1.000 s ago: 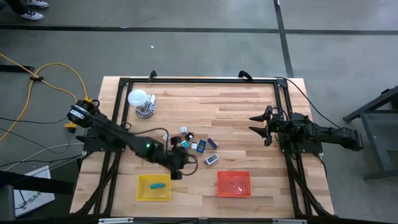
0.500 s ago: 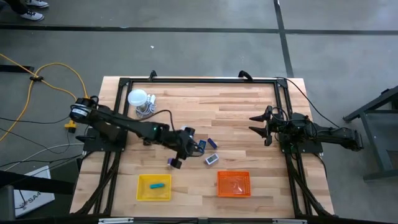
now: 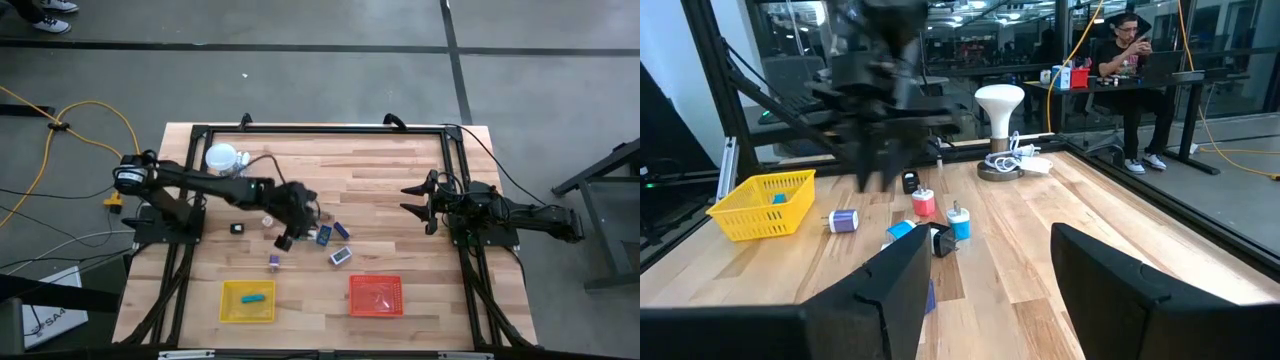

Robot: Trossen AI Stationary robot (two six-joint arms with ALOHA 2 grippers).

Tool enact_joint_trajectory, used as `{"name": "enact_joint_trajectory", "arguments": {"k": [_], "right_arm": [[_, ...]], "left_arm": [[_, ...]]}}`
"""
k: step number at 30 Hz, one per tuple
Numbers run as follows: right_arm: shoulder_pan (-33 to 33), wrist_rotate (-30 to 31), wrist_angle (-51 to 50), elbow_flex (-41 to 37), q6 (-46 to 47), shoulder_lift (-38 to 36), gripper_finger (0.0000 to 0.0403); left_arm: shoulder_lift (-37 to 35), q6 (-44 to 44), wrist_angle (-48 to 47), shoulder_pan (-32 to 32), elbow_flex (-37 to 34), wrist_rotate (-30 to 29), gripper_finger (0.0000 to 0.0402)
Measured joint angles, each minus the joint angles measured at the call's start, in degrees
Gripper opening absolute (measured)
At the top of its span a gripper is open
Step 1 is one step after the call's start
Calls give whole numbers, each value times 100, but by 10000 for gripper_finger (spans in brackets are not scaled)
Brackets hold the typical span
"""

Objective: Pick & Place Office items
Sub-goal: Put the dark blue digital clock into the yellow bin

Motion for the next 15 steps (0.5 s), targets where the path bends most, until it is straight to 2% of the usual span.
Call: {"name": "enact_joint_trajectory", "arguments": {"k": [6, 15], "right_arm": [[1, 1, 0, 0, 0, 0, 195], [2, 2, -2, 0, 0, 42, 195]], "left_arm": [[144, 376, 18, 575, -4, 395, 122], [824, 1080, 249, 719, 316, 571, 122]]}}
